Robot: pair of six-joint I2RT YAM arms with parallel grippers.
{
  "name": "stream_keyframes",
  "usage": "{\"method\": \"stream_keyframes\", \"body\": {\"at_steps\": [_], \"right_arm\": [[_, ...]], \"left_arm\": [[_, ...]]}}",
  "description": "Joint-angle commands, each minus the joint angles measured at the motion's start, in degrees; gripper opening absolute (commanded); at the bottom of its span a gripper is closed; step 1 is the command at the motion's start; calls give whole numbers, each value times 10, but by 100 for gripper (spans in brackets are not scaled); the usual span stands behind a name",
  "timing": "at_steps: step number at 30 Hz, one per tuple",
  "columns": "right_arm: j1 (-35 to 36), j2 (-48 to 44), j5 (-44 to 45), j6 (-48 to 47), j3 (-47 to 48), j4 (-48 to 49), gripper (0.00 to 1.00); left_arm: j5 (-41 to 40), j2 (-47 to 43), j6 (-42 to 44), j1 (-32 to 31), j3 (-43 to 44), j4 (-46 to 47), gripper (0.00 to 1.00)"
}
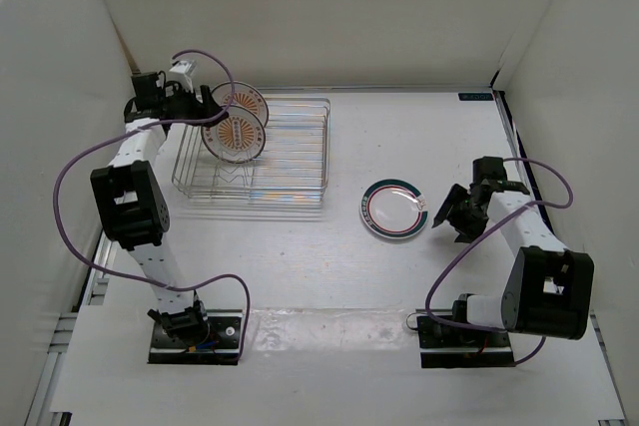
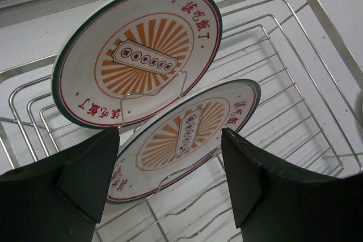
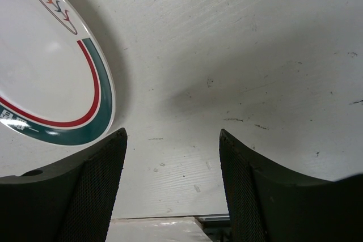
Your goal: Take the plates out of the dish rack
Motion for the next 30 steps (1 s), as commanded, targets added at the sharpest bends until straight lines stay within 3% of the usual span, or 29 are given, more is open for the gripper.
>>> {"method": "stream_keyframes", "body": {"at_steps": [1,9,16,20,27,30], "right_arm": [[-2,7,7,-11,24,13,69],[-2,9,8,-10,26,11,70],[-3,1,12,-7,22,8,73],[-2,1,11,-8,24,8,73],[-3,2,7,-6,20,9,73],[-2,1,7,-6,19,11,73]], "left_arm": [[22,-47,18,2,-12,-3,82],[27,-14,-10,2,-10,15,68],[31,-19,-6,2,-42,15,67],[18,-23,-19,2,-65,25,58],[25,-22,-34,2,-74,40,55],[34,-23,-36,3,-77,46,44]]}}
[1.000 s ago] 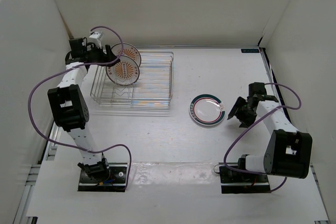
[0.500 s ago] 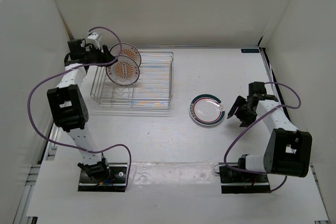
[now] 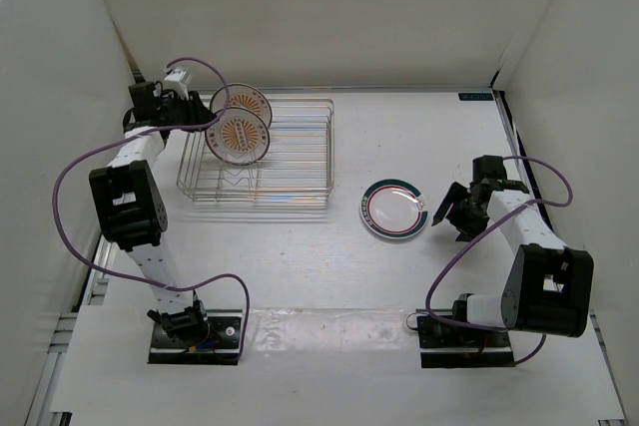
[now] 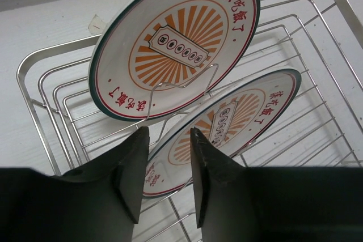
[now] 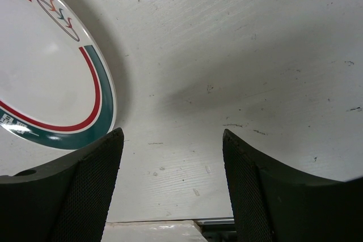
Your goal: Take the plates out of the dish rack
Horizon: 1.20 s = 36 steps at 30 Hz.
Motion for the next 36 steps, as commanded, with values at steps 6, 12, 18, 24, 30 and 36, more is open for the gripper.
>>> {"method": "stream_keyframes", "body": {"at_steps": [6,12,18,24,30,36], "right_arm": [[-2,-10,7,-3,17,0,74],[-1,-13,8,-2,14,1,74],[-1,-16,7,-1,12,0,74],[-1,-17,6,0,9,0,74],[2,-24,-11,3,18,6,74],[3,-28,-111,7,105,42,74]], "left_arm": [[52,-30,-22,-6,-19,-11,26],[67,-31,-25,2,-14,-3,0],[87,-38,-42,9,0,17,0],[104,-54,-104,22,43,61,0],[116,-80,-168,29,64,103,0],[82,-103,-289,25,68,130,0]]}}
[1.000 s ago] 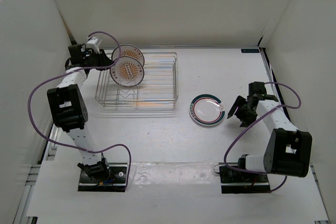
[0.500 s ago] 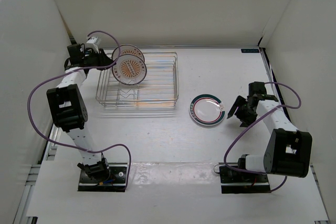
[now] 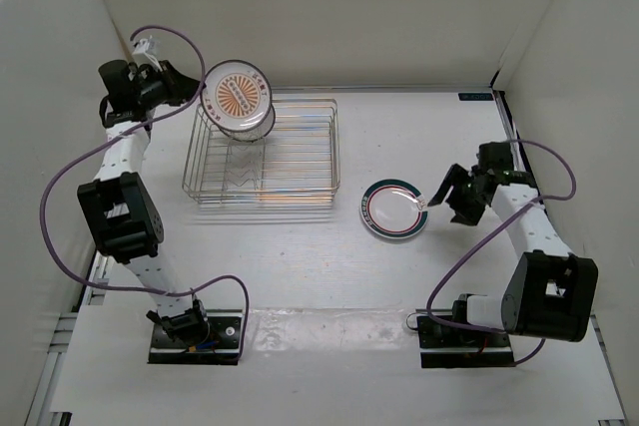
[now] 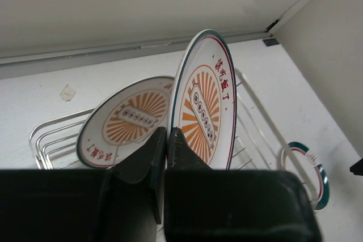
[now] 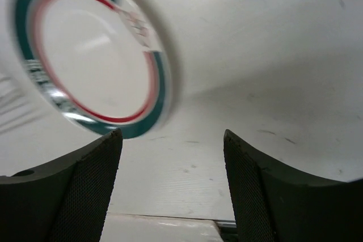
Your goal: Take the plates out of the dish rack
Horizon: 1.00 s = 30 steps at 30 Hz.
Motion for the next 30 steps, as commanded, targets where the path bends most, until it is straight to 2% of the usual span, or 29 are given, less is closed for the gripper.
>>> {"method": "stream_keyframes", "body": {"at_steps": [1,2,6,7,8,9,11,15,20,23,24,30], "right_arm": [[2,-6,-84,10,91,53,74],[2,-2,-146,22,105,77,74],[8,29,-268,115,185,173,74],[8,35,-281,133,189,208,74],[10,38,-303,192,191,231,74],[12,39,-321,214,191,296,76],[19,43,-340,287,175,346,78],[37,45,-358,336,150,481,79],[92,47,-371,319,153,474,81],[124,52,-362,252,162,396,81],[131,48,-357,243,158,355,81],[140,35,-338,210,133,305,79]], "left_arm": [[-4,-62,-106,-10,25,50,0],[-13,-67,-132,-18,20,53,0],[-50,-101,-179,-54,-24,54,0],[-51,-105,-188,-63,-25,42,0],[-55,-107,-207,-82,-31,41,0],[-52,-110,-214,-92,-35,30,0],[-51,-114,-243,-127,-44,4,0],[-77,-125,-302,-191,-103,2,0],[-88,-131,-337,-273,-119,-12,0],[-103,-129,-350,-314,-120,-11,0],[-100,-125,-355,-318,-119,-4,0],[-100,-117,-379,-345,-107,5,0]]}}
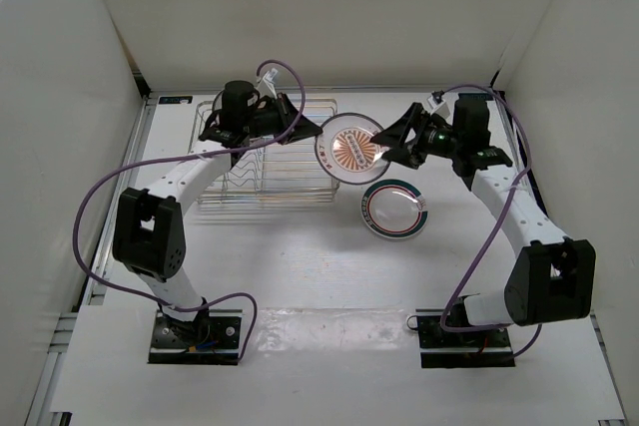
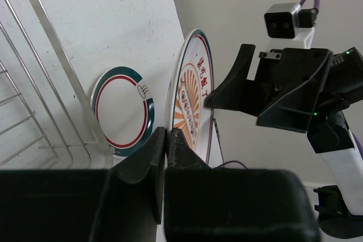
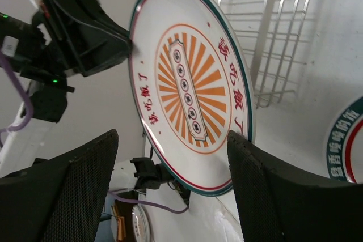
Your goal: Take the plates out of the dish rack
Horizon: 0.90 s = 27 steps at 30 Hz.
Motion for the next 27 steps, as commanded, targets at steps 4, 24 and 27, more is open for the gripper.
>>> {"method": "stream_keyframes", "body": {"at_steps": [4,24,27], "right_arm": [[6,-13,-3,-27,-14,-15,79],[6,-15,10,-8,-39,3,70],[3,-8,10,4,-40,7,60]], "left_arm": [[2,-29,-28,-4,23,24,0],[6,-18,-37,1,59,-9,0],[20,-17,-52,-11,49,11,0]]}}
